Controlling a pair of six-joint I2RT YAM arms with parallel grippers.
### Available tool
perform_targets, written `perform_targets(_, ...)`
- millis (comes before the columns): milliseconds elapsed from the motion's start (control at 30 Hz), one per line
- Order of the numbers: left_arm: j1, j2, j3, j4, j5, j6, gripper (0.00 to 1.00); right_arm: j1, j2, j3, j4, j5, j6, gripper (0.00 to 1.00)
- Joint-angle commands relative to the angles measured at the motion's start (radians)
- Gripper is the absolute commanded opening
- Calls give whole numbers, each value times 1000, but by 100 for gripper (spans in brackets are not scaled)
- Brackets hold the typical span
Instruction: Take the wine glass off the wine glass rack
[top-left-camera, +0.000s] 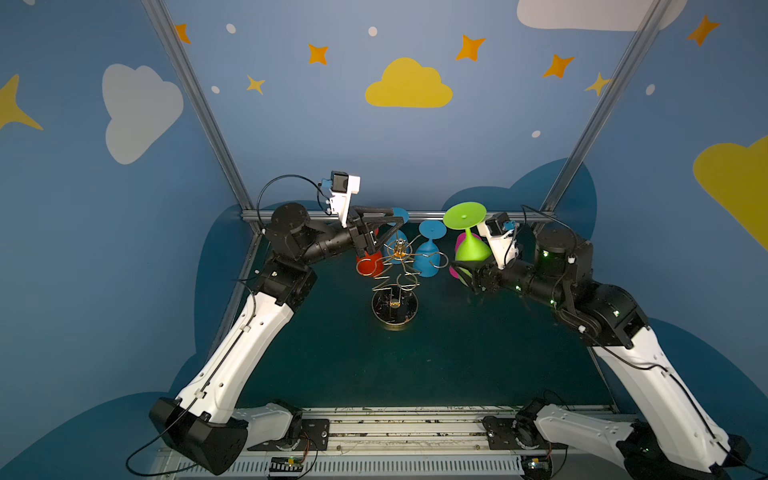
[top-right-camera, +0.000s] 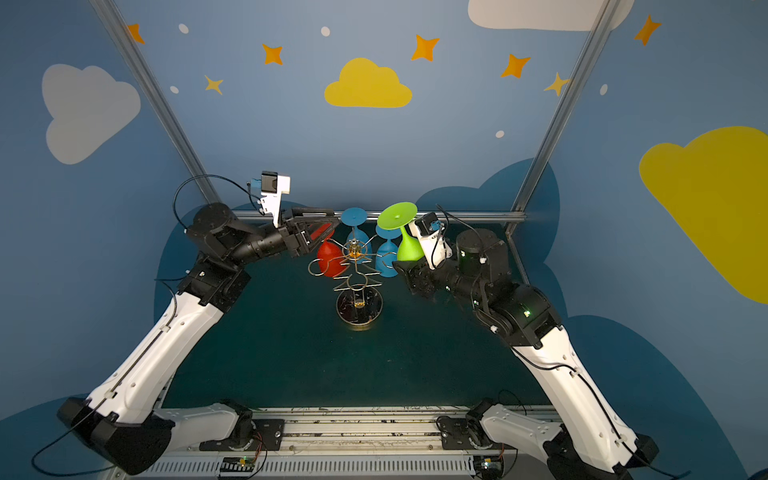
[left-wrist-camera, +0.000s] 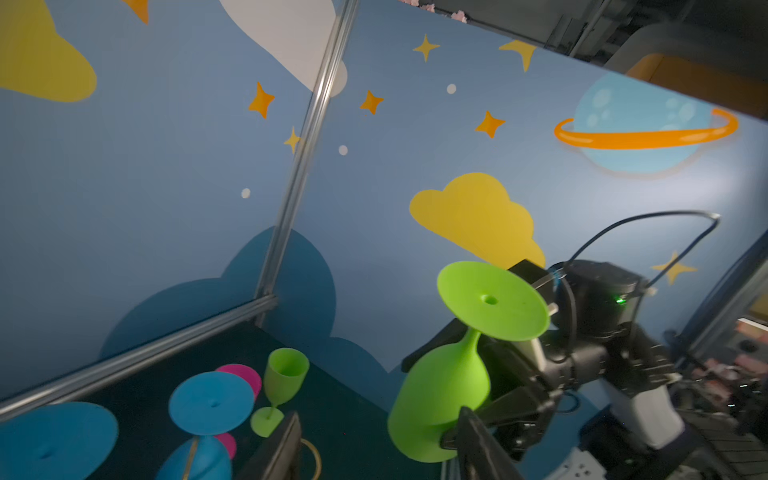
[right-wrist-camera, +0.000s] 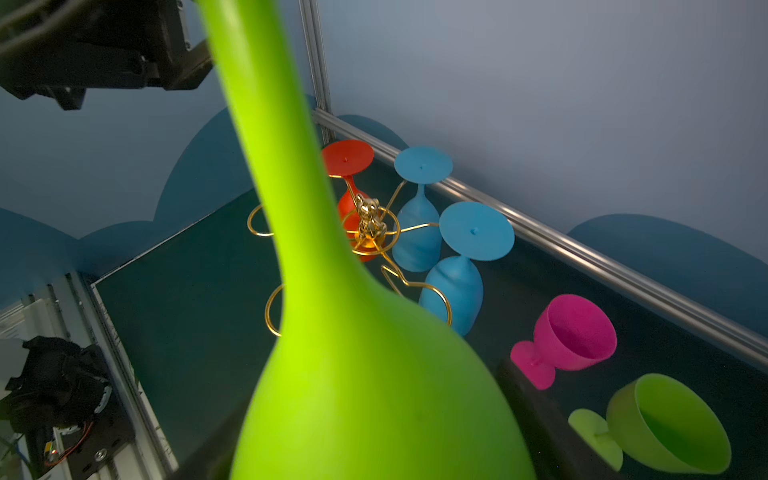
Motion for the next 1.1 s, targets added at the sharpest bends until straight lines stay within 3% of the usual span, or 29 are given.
perform_targets(0, -24, 10, -48, 60, -133, 346, 56, -1, 24, 27, -130, 19, 39, 29)
perform_targets(200, -90, 14, -104, 176, -109, 656, 55, -1, 73, 68, -161, -3, 53, 27)
perform_targets(300, -112, 13, -122, 209, -90, 746, 54, -1, 87, 76, -163, -18, 56, 26)
perform_targets(567, -153, 45, -122, 232, -61, 869, 52, -1, 133, 96, -159, -56, 65, 24)
perform_targets(1067, -174, 125, -75, 275, -92, 925, 46, 31, 187, 89, -153, -106, 86, 19)
